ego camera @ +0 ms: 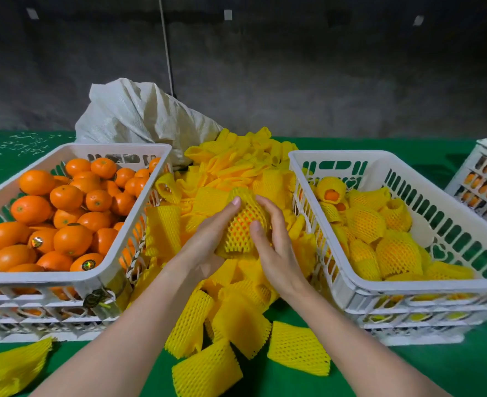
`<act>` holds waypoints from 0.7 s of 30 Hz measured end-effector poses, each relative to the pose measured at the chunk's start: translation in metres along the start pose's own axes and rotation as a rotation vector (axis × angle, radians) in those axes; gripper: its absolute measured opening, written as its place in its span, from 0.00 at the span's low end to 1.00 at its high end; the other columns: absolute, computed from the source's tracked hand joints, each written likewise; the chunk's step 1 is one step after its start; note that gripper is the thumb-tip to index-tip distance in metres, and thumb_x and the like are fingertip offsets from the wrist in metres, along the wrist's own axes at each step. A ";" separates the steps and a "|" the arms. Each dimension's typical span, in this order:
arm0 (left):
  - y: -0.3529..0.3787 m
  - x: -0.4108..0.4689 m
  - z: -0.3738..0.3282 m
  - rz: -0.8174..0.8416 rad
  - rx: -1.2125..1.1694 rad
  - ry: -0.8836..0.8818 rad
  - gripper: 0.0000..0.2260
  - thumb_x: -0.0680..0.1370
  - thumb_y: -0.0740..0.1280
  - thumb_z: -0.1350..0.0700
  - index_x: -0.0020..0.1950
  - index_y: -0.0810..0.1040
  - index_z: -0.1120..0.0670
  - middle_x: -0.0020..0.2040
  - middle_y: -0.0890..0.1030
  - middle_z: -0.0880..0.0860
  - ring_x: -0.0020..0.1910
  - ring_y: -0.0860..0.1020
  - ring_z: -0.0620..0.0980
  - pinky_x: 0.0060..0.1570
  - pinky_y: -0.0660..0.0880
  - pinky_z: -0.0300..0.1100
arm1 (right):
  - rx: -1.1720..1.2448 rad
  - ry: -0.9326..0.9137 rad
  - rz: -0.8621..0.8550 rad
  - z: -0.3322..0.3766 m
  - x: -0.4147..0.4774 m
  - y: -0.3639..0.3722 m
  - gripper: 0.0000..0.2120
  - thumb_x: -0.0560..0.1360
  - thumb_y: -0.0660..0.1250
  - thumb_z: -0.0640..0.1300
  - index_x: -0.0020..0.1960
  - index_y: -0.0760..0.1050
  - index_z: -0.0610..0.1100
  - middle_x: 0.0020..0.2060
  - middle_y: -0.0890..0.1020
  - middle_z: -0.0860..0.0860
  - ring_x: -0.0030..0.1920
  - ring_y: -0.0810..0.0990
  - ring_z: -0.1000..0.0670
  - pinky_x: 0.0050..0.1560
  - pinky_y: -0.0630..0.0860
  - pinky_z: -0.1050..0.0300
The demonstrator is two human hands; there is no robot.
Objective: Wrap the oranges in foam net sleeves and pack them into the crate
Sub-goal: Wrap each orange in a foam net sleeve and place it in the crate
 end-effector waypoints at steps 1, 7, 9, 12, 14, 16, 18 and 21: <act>0.003 0.001 0.000 -0.017 0.002 0.023 0.21 0.69 0.65 0.42 0.57 0.79 0.51 0.52 0.84 0.53 0.51 0.83 0.50 0.47 0.80 0.46 | -0.011 -0.004 0.037 0.002 -0.003 0.002 0.20 0.75 0.59 0.56 0.66 0.61 0.64 0.65 0.63 0.70 0.67 0.61 0.69 0.62 0.63 0.74; 0.029 0.014 0.009 -0.127 -0.122 -0.019 0.26 0.76 0.54 0.34 0.58 0.79 0.52 0.52 0.85 0.53 0.49 0.83 0.49 0.44 0.77 0.45 | -0.060 -0.081 -0.033 0.017 -0.005 -0.025 0.26 0.71 0.69 0.48 0.65 0.63 0.58 0.66 0.68 0.57 0.68 0.65 0.59 0.65 0.66 0.63; 0.045 0.018 0.012 -0.110 -0.178 -0.047 0.30 0.77 0.50 0.33 0.60 0.78 0.54 0.55 0.83 0.57 0.53 0.82 0.54 0.48 0.77 0.48 | -0.083 -0.096 -0.095 0.021 -0.001 -0.042 0.25 0.69 0.70 0.48 0.61 0.65 0.59 0.62 0.70 0.59 0.65 0.68 0.57 0.63 0.69 0.58; 0.075 0.025 0.016 -0.130 -0.176 0.059 0.26 0.80 0.49 0.38 0.59 0.78 0.54 0.54 0.83 0.57 0.53 0.81 0.53 0.47 0.78 0.46 | -0.102 -0.130 -0.202 0.026 0.004 -0.073 0.23 0.67 0.70 0.46 0.58 0.67 0.59 0.58 0.72 0.58 0.62 0.70 0.56 0.59 0.71 0.61; 0.092 0.031 0.022 -0.212 -0.002 0.200 0.18 0.83 0.51 0.46 0.53 0.78 0.51 0.51 0.82 0.53 0.50 0.82 0.49 0.44 0.79 0.41 | -0.104 -0.132 -0.285 0.024 0.009 -0.099 0.23 0.66 0.70 0.45 0.59 0.68 0.56 0.57 0.72 0.58 0.61 0.71 0.56 0.59 0.71 0.63; 0.109 0.039 0.033 -0.296 0.250 0.315 0.10 0.84 0.55 0.55 0.51 0.76 0.50 0.50 0.81 0.51 0.48 0.80 0.49 0.42 0.78 0.39 | -0.122 -0.118 -0.356 0.020 0.014 -0.127 0.24 0.66 0.71 0.44 0.59 0.69 0.53 0.58 0.73 0.56 0.62 0.71 0.54 0.60 0.70 0.61; 0.128 0.050 0.042 -0.315 0.512 0.435 0.08 0.82 0.58 0.63 0.54 0.75 0.54 0.51 0.78 0.53 0.47 0.79 0.50 0.43 0.77 0.40 | -0.185 -0.090 -0.406 0.013 0.022 -0.158 0.24 0.66 0.72 0.42 0.59 0.69 0.51 0.59 0.73 0.51 0.62 0.71 0.51 0.60 0.70 0.61; 0.165 0.071 0.058 -0.160 0.951 0.544 0.13 0.78 0.60 0.67 0.63 0.71 0.61 0.46 0.77 0.54 0.45 0.77 0.54 0.38 0.69 0.40 | -0.352 -0.011 -0.454 0.001 0.038 -0.203 0.24 0.66 0.73 0.38 0.60 0.71 0.51 0.59 0.73 0.47 0.59 0.70 0.52 0.52 0.66 0.71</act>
Point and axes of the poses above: each hand's wrist, its own x-axis towards the middle knuckle, its own y-axis out of the palm, z = x × y, the point moved 4 cm from there along x, towards the middle knuckle
